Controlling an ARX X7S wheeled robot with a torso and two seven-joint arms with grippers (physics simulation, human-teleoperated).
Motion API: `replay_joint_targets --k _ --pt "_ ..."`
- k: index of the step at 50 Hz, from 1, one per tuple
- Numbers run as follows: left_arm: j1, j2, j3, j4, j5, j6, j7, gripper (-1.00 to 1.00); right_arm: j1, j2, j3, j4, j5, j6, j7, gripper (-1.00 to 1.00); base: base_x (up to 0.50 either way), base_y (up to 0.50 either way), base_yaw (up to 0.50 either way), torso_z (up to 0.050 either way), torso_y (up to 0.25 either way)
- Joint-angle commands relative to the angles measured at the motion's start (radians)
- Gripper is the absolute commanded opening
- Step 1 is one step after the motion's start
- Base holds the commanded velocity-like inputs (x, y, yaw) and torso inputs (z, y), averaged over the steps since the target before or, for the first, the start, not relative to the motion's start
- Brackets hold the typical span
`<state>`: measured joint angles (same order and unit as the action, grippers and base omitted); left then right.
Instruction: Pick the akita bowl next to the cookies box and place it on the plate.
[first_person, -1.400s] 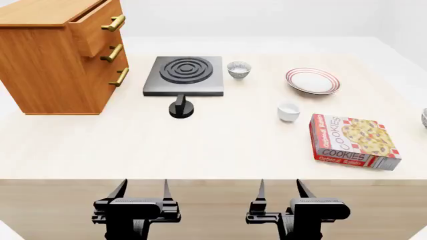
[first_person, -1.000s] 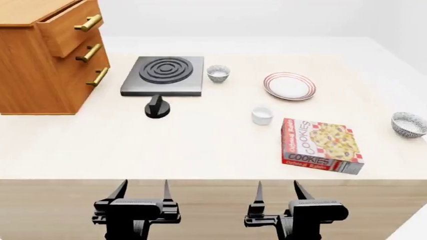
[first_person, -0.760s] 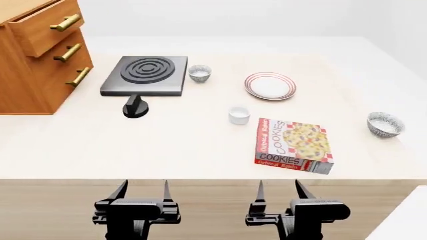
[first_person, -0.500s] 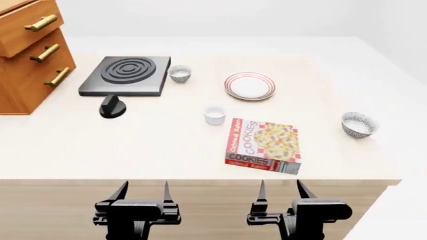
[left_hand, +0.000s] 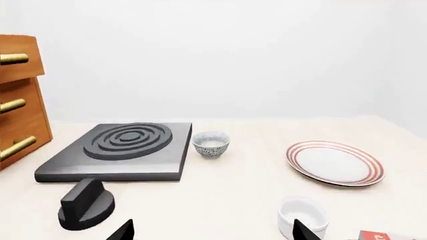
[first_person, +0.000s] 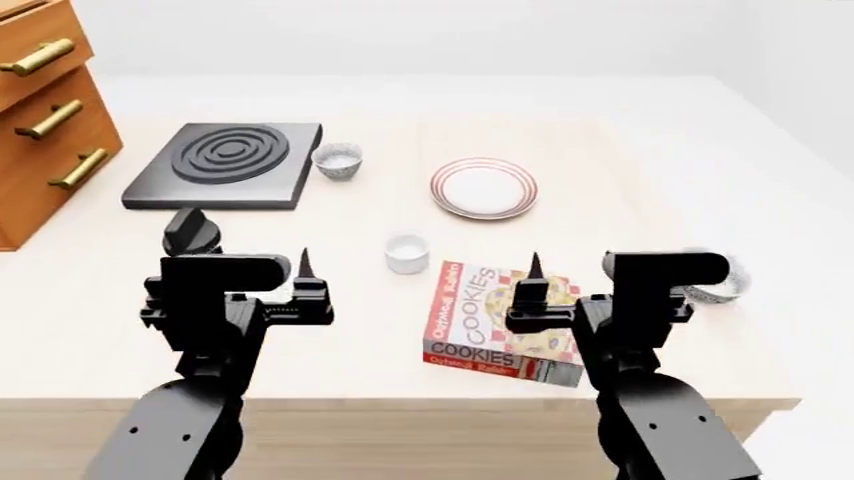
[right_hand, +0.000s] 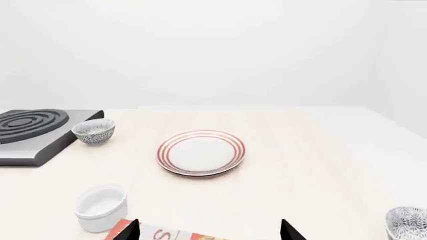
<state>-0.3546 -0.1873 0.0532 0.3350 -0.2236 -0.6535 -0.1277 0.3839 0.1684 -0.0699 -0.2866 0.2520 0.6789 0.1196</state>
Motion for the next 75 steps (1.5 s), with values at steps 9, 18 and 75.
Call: replay_joint_targets --k 9,18,75 --pt "-0.121 -0.035 -0.012 0.031 -0.037 -0.157 -0.004 1.00 0.165 0.020 0.014 0.035 0.055 0.172 -0.001 1.00 0.50 0.00 0.00 0.000 0.000" --pt "-0.121 -0.041 -0.013 0.037 -0.042 -0.157 -0.007 1.00 0.168 0.023 0.007 0.044 0.062 0.168 -0.006 1.00 0.50 0.00 0.00 0.000 0.000" --pt "-0.104 -0.077 -0.001 0.002 -0.048 -0.111 -0.018 1.00 0.740 0.586 -0.327 0.477 0.687 0.890 0.090 1.00 0.25 0.00 0.00 0.000 0.000"
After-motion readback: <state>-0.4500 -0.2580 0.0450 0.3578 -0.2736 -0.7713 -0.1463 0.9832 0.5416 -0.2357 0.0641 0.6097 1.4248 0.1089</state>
